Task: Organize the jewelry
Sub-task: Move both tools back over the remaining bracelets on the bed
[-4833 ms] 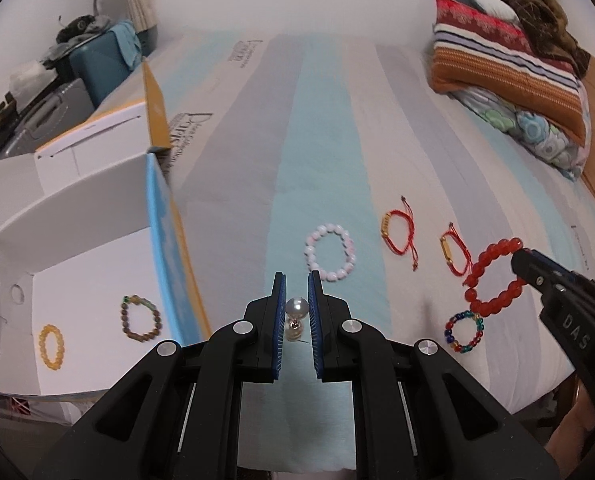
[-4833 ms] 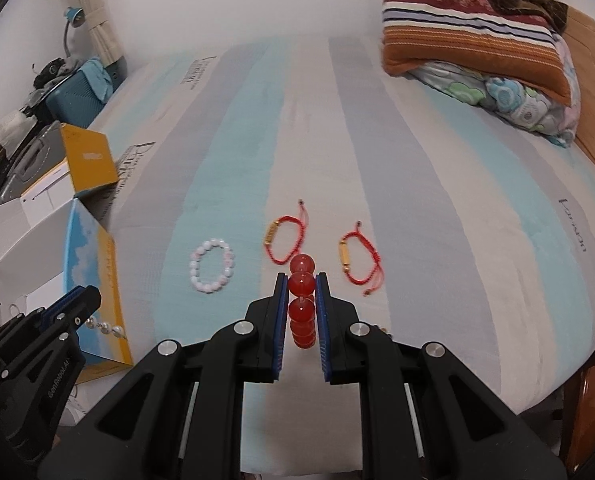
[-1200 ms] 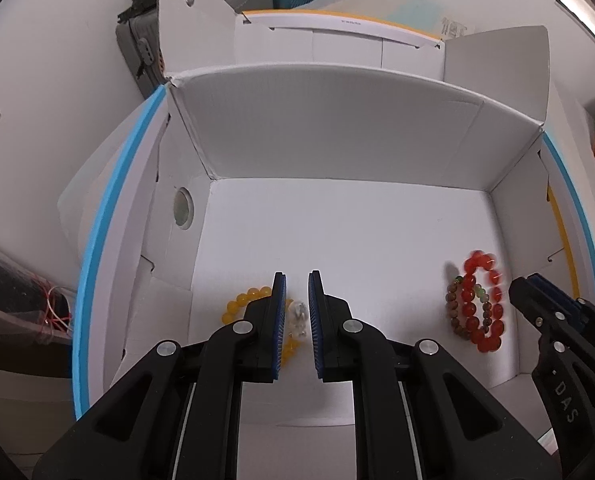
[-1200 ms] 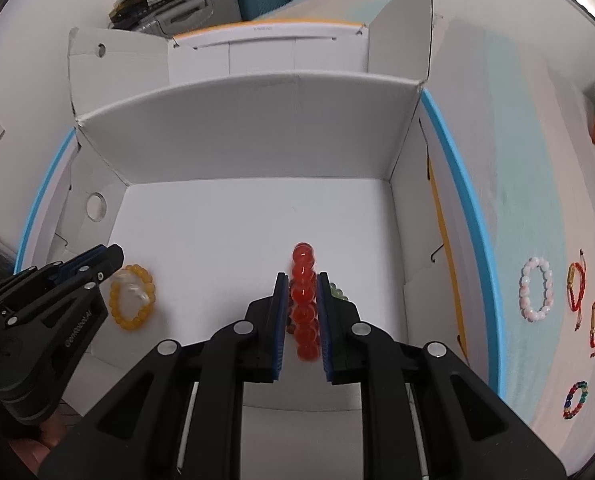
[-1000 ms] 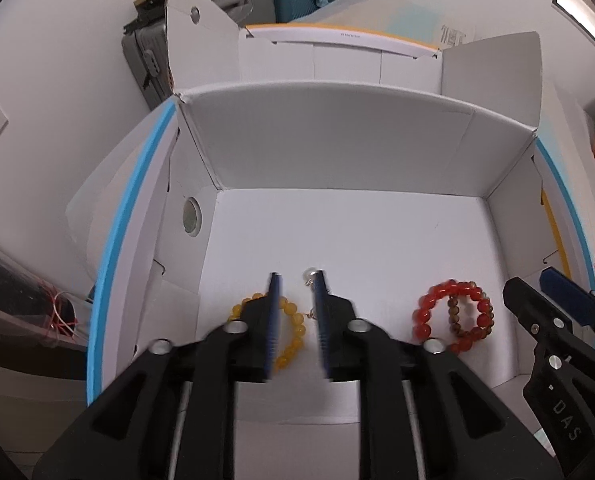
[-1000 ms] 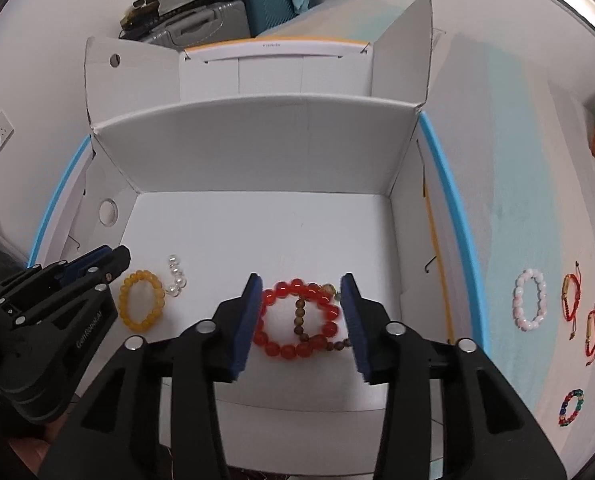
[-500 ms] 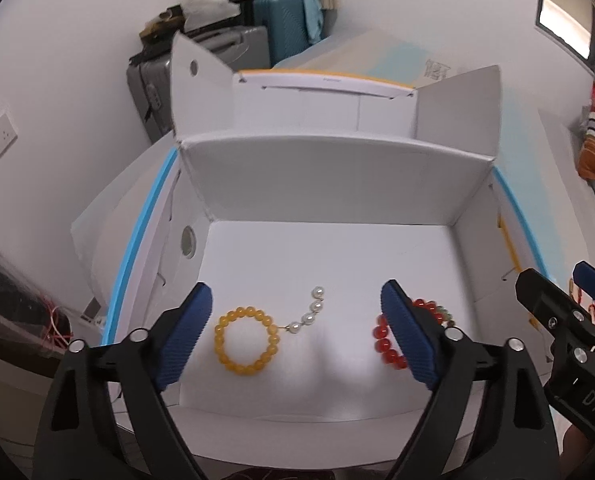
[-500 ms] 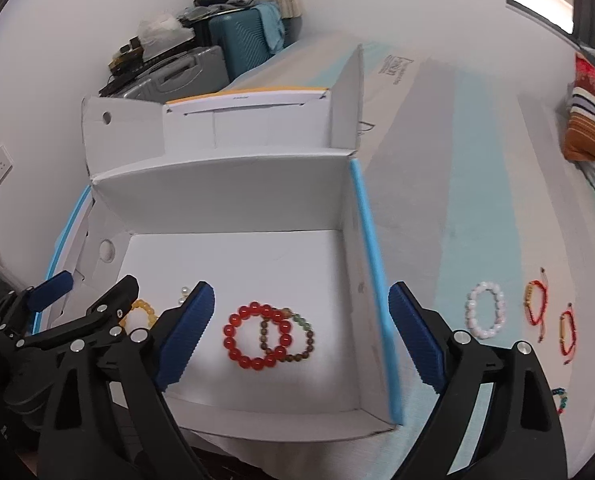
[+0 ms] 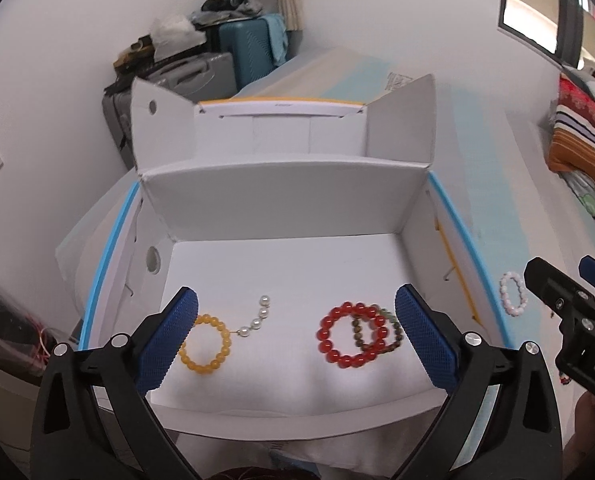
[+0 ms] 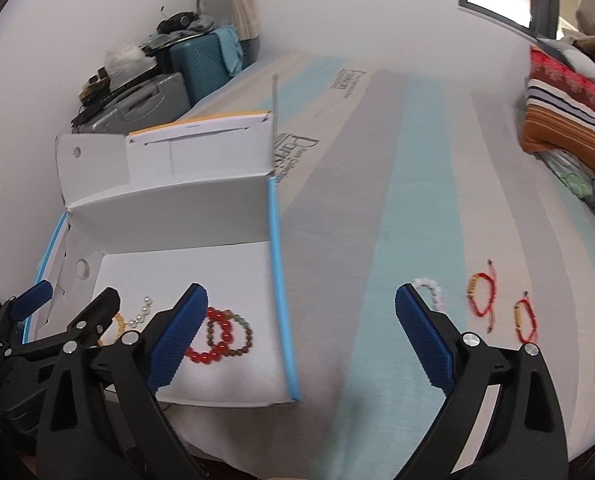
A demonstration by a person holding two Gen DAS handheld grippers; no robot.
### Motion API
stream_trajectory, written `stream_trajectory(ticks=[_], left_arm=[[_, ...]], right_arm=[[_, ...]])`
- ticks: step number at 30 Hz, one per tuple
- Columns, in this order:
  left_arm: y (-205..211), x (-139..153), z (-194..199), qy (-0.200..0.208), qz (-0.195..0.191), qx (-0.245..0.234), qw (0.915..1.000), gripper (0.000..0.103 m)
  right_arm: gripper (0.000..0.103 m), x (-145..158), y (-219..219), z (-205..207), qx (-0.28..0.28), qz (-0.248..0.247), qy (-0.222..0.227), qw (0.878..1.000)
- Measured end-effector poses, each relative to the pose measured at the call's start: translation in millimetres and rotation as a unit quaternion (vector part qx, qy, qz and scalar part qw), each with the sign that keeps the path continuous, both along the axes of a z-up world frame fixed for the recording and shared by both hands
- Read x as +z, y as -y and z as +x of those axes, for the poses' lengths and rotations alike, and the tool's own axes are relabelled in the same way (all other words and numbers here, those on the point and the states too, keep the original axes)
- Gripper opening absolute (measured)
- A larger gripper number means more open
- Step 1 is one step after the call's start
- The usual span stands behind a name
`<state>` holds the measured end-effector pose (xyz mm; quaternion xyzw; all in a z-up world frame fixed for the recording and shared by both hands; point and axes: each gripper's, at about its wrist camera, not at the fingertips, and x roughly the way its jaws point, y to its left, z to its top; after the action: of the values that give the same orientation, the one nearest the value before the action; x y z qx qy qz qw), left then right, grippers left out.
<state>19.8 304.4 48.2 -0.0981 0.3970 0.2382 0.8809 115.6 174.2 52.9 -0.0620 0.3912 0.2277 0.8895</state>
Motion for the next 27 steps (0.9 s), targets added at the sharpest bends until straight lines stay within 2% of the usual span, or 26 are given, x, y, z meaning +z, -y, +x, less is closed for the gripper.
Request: stream_trajectory(ticks=[4,13,23,27], left_arm=[[17,7,2,0.015,-0.001,-0.007,0.9999,0.097],[61,15,15,0.02,0.004,-0.048,0.9986,0.097],[99,13,35,0.005,0.005,-0.099,0.995,0.097],[108,10,41,0.01,-0.038,-0.122,0.9917,0.097]], right_arm=[[0.091,4,23,2,-0.017,0.001,0.004,1.0],[0.091,10,76,5,-0.055,0.0,0.012,0.998],[0.091,12,130,10,-0.092,-0.003,0.015,0.996],[0.091,10,148,10,-0.104,-0.005,0.015,0.994]])
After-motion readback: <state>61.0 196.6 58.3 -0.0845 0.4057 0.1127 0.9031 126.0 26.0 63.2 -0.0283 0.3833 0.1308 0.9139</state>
